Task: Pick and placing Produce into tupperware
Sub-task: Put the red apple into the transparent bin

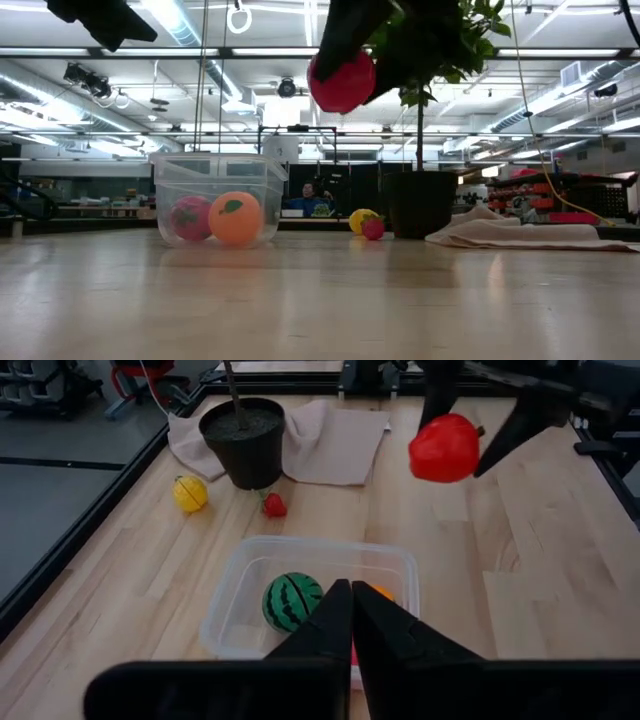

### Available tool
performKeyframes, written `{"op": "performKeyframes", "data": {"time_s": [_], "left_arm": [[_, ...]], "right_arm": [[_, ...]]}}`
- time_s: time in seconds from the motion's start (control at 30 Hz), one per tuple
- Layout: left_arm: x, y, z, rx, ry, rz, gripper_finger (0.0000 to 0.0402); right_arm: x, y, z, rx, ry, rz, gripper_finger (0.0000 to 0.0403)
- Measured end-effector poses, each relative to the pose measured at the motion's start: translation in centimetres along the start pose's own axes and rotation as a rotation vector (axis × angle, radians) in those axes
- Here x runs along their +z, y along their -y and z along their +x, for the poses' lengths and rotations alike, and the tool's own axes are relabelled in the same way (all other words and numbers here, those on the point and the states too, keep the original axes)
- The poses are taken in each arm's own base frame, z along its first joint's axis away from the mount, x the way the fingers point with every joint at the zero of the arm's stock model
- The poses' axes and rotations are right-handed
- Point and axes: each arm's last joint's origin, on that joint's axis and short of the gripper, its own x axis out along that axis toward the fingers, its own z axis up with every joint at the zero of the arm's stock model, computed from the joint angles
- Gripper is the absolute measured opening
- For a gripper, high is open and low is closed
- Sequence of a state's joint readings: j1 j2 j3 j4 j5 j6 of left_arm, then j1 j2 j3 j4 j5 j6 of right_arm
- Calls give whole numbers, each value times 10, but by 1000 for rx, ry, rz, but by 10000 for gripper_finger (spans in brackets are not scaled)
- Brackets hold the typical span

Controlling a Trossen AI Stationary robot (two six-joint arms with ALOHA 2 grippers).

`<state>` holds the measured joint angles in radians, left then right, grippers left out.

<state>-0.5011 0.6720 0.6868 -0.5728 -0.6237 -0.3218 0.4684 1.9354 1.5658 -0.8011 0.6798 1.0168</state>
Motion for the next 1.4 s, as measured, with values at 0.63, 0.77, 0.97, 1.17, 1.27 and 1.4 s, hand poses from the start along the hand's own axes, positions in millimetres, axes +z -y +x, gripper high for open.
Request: {"op": "performKeyframes", "data": {"time_s": [0.63,0.77,0.97,1.17,1.27,1.4], "left_arm": [[15,6,-11,-290,-35,-6,21],[42,0,-29,-264,50,34,24],[71,-17,-60,-195,78,91,19],[86,-32,-85,-145,78,108,19],[89,-35,-90,-130,81,108,23],[85,-37,-90,-117,43,133,24]], "right_arm": [[33,-7,5,140,39,-147,282],[58,-6,-1,152,80,-182,282],[90,2,-3,183,110,-201,282],[117,6,-15,248,126,-255,282],[132,9,-24,278,143,-266,282],[153,15,-32,315,187,-278,282]]}}
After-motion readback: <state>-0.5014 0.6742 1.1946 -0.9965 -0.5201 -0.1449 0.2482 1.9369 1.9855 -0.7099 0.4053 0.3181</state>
